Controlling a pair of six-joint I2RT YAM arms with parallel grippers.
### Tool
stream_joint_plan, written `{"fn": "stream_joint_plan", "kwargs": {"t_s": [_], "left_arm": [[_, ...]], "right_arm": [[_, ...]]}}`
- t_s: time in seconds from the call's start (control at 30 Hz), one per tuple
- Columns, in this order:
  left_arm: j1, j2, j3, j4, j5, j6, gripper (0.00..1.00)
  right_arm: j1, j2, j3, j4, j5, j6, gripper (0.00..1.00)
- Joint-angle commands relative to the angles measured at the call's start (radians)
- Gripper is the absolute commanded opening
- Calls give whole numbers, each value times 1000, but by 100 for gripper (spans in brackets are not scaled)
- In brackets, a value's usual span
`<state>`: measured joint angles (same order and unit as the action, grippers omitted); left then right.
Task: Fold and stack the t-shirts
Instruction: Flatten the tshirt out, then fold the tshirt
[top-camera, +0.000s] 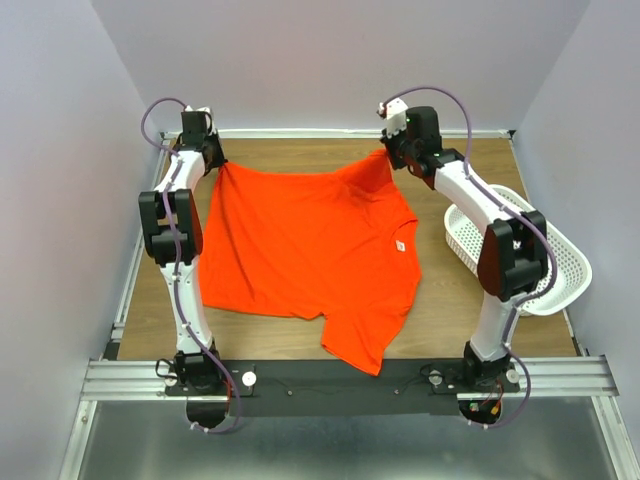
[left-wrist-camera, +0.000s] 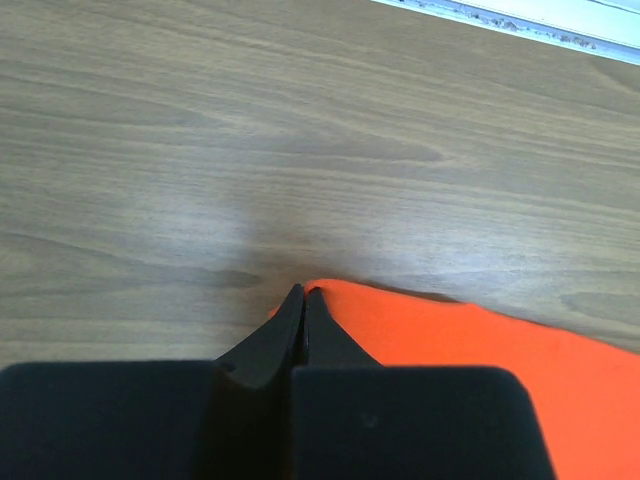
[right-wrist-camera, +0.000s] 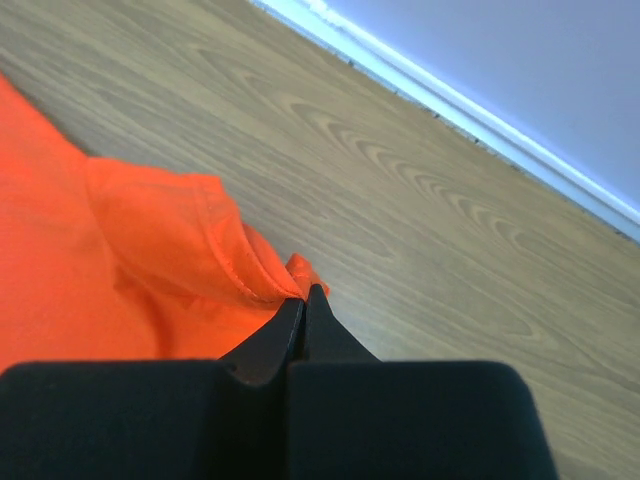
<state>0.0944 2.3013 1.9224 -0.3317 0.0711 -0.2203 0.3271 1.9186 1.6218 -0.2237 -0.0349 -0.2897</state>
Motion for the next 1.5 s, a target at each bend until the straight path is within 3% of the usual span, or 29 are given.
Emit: {"fn": "stream_joint_plan", "kwargs": {"t_s": [0.0,0.17,0.43,0.67,1.0,1.47], "left_arm": [[10,-15,-11,9,16,6,0],[19,-80,-85,40,-30,-5,0],[19,21,9,-20,-7,-8,0],[19,21,21,14,-4,-13,0],[24,139,179,-102,6,-10,0],[30,109,164,-67,9,-7,0]], "right_arm": [[-5,-70,-17,52,7,1,1],[-5,-96,-5,53,-30,17,1],[-5,-104,-7,52,-74,23,0],[-5,-24,16,53,-69,-2,0],[-5,146,133,50,-53,18,1],[-5,17,32,52,-138,17,1]]}}
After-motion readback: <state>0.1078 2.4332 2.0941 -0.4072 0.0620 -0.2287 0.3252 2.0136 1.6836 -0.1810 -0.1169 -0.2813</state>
